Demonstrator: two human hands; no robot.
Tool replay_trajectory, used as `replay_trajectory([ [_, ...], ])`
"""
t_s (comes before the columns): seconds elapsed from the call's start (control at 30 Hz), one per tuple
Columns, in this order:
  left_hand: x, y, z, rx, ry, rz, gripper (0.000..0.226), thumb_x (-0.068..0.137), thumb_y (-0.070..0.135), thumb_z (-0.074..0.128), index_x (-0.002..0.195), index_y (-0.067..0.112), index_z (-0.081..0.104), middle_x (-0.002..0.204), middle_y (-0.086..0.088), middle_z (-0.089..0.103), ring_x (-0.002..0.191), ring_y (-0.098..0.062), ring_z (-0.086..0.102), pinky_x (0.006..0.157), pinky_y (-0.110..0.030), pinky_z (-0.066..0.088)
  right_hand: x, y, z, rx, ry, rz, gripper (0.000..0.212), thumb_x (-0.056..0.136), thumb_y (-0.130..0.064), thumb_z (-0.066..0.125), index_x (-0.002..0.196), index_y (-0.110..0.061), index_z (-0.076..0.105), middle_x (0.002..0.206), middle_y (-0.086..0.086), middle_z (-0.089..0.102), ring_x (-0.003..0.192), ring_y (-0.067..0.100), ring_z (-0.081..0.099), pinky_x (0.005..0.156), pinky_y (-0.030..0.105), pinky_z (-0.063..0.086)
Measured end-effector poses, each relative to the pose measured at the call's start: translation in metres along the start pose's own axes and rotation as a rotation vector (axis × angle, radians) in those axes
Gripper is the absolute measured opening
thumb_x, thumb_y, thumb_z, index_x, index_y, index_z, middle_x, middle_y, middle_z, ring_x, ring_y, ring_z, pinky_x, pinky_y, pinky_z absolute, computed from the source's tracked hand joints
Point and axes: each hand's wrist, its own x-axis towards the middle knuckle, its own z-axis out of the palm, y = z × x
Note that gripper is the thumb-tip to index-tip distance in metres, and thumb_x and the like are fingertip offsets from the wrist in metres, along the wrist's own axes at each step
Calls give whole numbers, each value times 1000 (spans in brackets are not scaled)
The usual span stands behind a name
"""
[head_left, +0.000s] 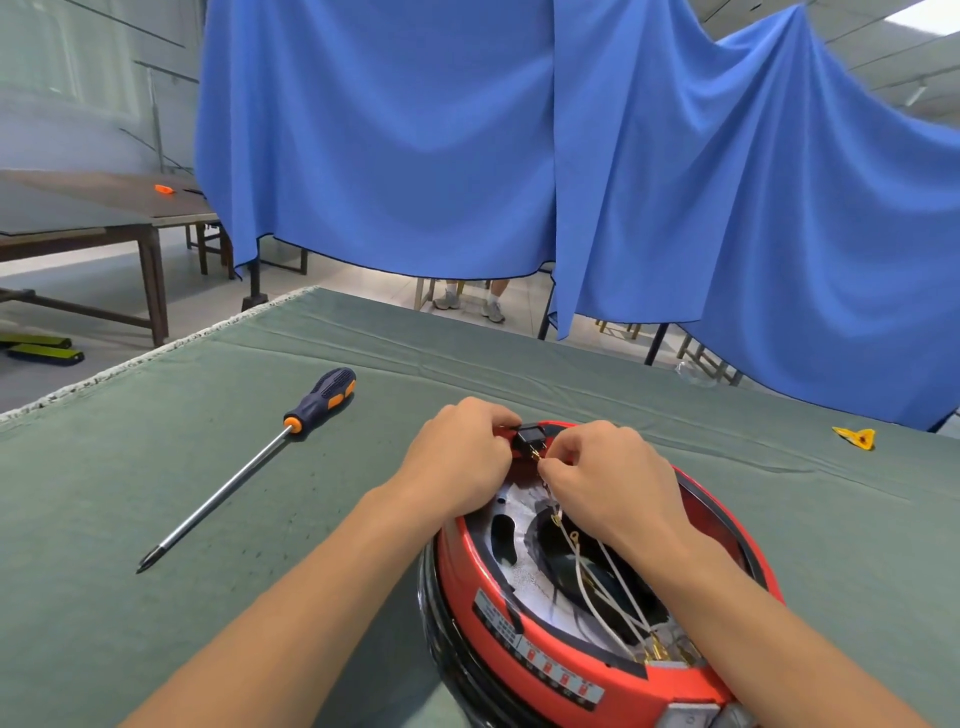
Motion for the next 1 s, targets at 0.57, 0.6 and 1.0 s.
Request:
replay_trajectory([
  [0.57, -1, 0, -1, -25, -7, -18, 40, 85, 7, 48, 115, 23, 68, 118, -2, 68, 116, -24, 57, 99, -39, 45, -1, -4, 1, -37, 7, 14, 18, 84, -30, 53, 77, -28, 70, 67, -8, 57, 63, 14, 49, 49, 22, 30],
  [0.6, -1, 0, -1, -22, -6, -20, 40, 85, 7, 48, 116, 23, 68, 119, -2, 67, 117, -23, 57, 99, -38, 45, -1, -4, 1, -42, 7, 16, 18, 84, -30, 53, 78, -28, 70, 68, -8, 57, 65, 15, 49, 51, 24, 31],
  [1.0, -2, 2, -2, 4, -6, -25, 40, 86, 9, 48, 118, 25, 66, 120, -1, 67, 117, -23, 56, 100, -38, 45, 0, -5, 5, -54, 34, -44, 19, 85, -27, 51, 79, -22, 68, 69, -5, 60, 69, 18, 53, 56, 27, 36],
])
